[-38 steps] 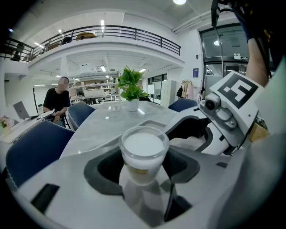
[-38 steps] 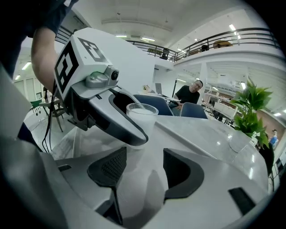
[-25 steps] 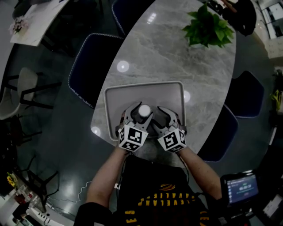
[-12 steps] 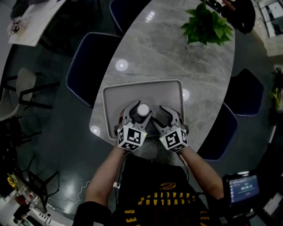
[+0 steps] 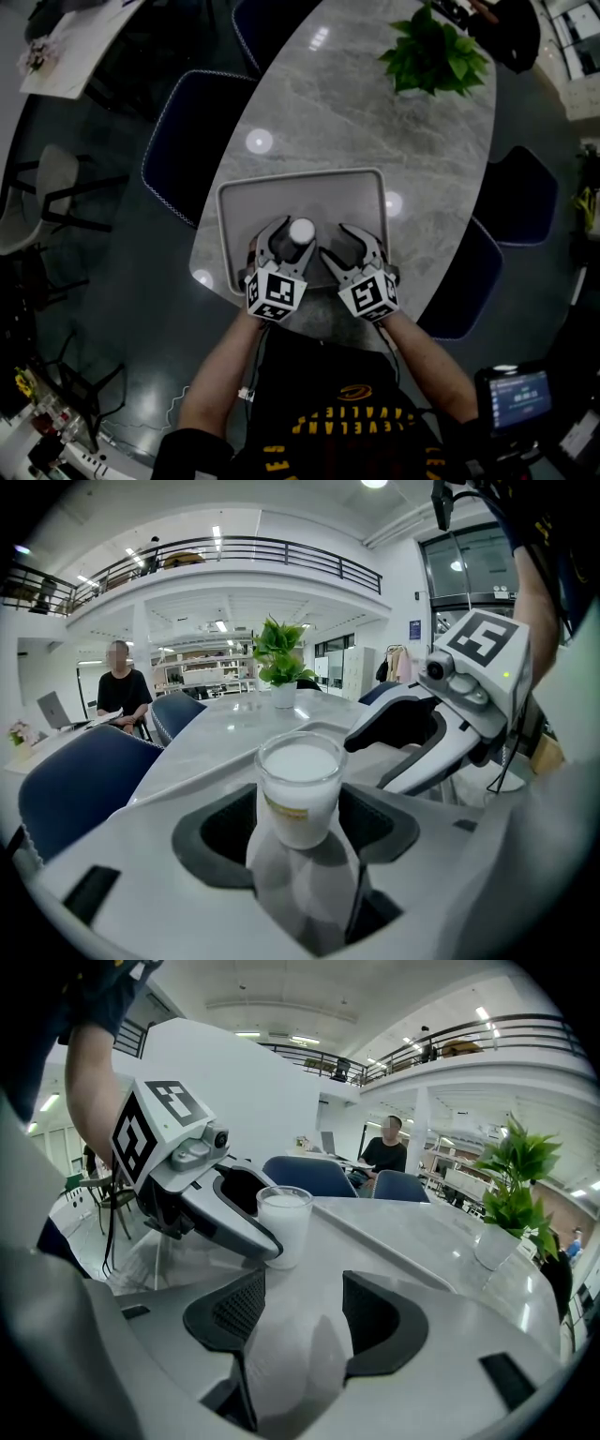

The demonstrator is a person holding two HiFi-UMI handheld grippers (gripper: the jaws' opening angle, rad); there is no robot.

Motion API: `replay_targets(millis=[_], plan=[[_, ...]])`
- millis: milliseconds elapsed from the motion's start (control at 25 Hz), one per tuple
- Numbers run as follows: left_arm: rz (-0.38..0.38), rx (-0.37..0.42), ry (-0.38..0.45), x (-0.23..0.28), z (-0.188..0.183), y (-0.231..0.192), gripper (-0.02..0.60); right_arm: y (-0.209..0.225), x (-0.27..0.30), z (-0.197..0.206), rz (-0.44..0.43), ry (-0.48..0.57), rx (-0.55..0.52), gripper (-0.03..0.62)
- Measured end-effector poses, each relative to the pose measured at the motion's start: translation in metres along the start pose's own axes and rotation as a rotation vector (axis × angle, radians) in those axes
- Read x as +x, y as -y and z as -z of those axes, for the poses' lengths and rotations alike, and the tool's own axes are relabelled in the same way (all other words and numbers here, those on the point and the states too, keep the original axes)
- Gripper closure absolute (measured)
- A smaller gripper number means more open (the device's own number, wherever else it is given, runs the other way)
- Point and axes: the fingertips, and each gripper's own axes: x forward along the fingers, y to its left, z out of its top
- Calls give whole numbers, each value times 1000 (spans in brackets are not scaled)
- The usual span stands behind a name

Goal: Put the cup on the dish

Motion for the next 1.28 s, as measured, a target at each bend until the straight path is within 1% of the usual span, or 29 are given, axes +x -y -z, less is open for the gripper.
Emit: replay_targets(millis=[280,400,520,600,640,680,720,760,960,1000,1040,1080,1120,1200,1280], plan=[[-16,-5,-22,-7,9,2,319,4,-7,3,13,-1,38,347],[-32,-10,-31,-13,13,2,319,6,-10,7,16,-12,73,347],[-58,-49,-33,-22,18,0,319,8,-14,8,20,-4,102,347],[-72,-81,-25,-29,19,1,319,12,-21,2,35,34,121,349],[-78,-92,-19,-33,18,2,319,14,-25,-3,46,59,128,392],[-84,-99,-11,-37,17,2,319,17,-30,-8,56,83,135,498],[-91,-104,-3,-41,15,2,319,18,-34,-13,64,102,140,544],[-96,-109,6,-45,12,3,319,18,-37,-17,68,117,146,561],[-131,-132,67,-65,-15,10,319,18,-51,-32,69,182,213,566],[-143,-136,89,-71,-22,12,352,18,-56,-35,70,197,230,587],[-154,-140,116,-77,-30,15,443,19,-61,-38,71,211,244,588],[-164,-141,143,-83,-38,18,513,19,-66,-41,70,226,256,588],[-173,-140,165,-89,-46,22,568,18,-71,-43,69,241,265,588],[-184,-141,191,-96,-59,31,581,17,-82,-47,66,270,275,588],[-182,-171,205,-101,-65,41,581,14,-92,-52,62,299,276,588]])
